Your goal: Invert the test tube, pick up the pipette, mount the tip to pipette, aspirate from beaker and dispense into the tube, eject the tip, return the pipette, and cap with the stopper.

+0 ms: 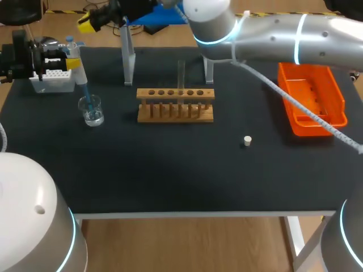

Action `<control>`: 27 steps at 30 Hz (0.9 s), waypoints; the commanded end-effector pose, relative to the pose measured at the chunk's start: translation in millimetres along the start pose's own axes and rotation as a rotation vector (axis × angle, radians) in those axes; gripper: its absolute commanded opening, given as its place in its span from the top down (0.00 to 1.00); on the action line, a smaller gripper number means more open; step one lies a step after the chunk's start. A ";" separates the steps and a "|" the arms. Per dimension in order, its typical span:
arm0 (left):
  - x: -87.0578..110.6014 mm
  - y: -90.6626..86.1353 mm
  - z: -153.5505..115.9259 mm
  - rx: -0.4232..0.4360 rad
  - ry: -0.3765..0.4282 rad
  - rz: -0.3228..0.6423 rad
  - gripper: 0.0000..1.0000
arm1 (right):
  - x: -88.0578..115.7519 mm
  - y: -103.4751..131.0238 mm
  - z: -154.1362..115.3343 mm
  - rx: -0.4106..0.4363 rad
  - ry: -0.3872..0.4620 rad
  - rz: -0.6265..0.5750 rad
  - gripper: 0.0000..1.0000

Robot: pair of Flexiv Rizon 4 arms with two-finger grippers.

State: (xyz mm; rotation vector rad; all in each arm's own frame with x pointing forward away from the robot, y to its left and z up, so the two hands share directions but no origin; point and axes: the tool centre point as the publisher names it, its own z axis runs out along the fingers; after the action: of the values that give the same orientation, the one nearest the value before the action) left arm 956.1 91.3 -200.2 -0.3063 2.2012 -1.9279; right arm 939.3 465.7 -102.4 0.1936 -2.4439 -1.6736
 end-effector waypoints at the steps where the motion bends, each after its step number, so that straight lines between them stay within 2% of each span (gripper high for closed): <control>1: -0.8 0.2 -1.1 0.001 0.005 0.001 1.00 | -9.5 -1.6 8.1 0.000 0.049 0.010 1.00; 12: -0.8 0.2 -1.1 0.001 0.005 0.001 1.00 | -8.5 1.1 25.4 0.012 0.049 0.025 1.00; 27: -0.8 0.2 -1.1 0.001 0.005 0.001 1.00 | -13.9 -3.4 33.8 0.036 0.033 0.050 1.00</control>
State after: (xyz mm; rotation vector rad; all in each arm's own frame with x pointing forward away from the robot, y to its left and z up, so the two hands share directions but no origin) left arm 956.2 91.3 -200.2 -0.3063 2.2013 -1.9279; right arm 942.4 495.7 -118.8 0.1580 -2.4331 -1.6064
